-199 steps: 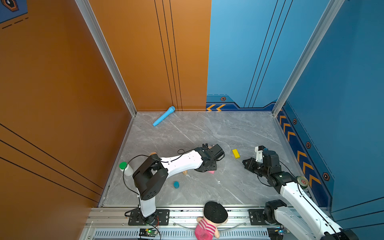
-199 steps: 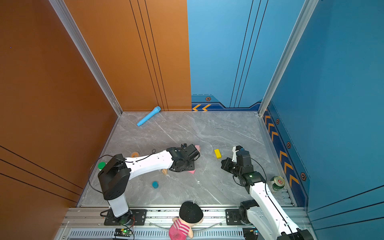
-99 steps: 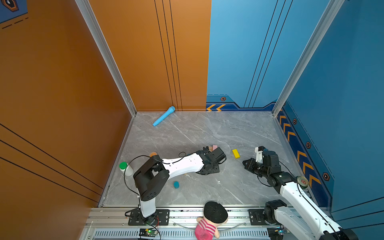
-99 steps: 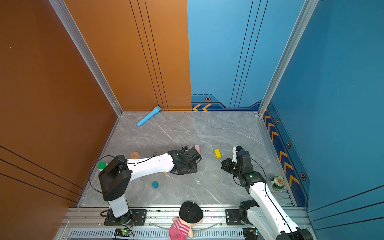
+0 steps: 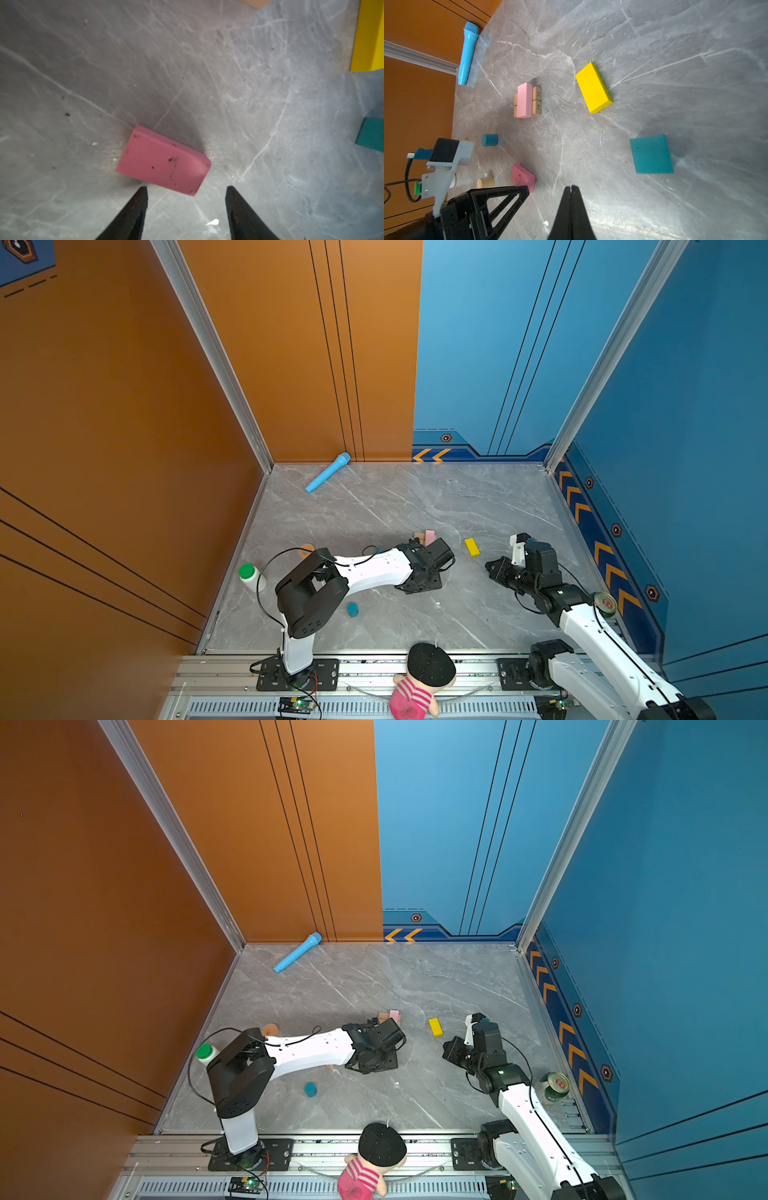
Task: Build the wood block tower
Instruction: 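Lower the left gripper around the second pink block and close it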
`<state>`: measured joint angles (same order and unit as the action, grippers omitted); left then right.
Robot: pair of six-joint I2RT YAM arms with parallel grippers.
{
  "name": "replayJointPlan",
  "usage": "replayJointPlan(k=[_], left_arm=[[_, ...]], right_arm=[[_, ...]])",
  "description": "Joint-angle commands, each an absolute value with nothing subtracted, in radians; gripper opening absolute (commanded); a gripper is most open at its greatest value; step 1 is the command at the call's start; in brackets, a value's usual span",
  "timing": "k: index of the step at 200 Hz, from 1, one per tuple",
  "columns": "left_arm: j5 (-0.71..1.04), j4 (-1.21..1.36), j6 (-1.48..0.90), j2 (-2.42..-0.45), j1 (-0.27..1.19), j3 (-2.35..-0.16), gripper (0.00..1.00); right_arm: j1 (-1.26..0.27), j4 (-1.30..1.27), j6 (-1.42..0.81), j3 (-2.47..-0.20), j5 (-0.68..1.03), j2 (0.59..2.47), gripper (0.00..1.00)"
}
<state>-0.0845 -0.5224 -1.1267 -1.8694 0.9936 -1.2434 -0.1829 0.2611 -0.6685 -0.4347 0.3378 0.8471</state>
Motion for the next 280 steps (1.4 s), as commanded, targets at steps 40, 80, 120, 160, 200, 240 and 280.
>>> replayJointPlan(k=[40, 80, 120, 160, 200, 240, 280], left_arm=[[-0.065, -0.517, -1.119, -1.910, 0.955, -1.225, 0.62], [-0.065, -0.518, -1.094, -1.924, 0.931, -1.229, 0.62], [-0.062, -0.531, -1.036, -1.952, 0.919, -1.267, 0.60], [-0.085, -0.600, -0.979, -1.994, 0.915, -1.337, 0.59], [-0.097, -0.621, -0.949, -2.017, 0.913, -1.353, 0.58], [-0.164, -0.706, -0.895, -2.059, 0.929, -1.418, 0.52], [-0.233, -0.762, -0.867, -2.075, 0.942, -1.451, 0.47]], right_arm=[[-0.176, 0.263, -0.652, -0.420, 0.337, 0.870, 0.01], [-0.174, 0.263, -0.652, -0.420, 0.332, 0.875, 0.01], [-0.173, 0.264, -0.650, -0.422, 0.331, 0.882, 0.01], [-0.172, 0.267, -0.649, -0.423, 0.330, 0.888, 0.01], [-0.169, 0.267, -0.646, -0.422, 0.328, 0.892, 0.01], [-0.168, 0.267, -0.645, -0.422, 0.330, 0.894, 0.01], [-0.169, 0.267, -0.645, -0.420, 0.329, 0.895, 0.01]])
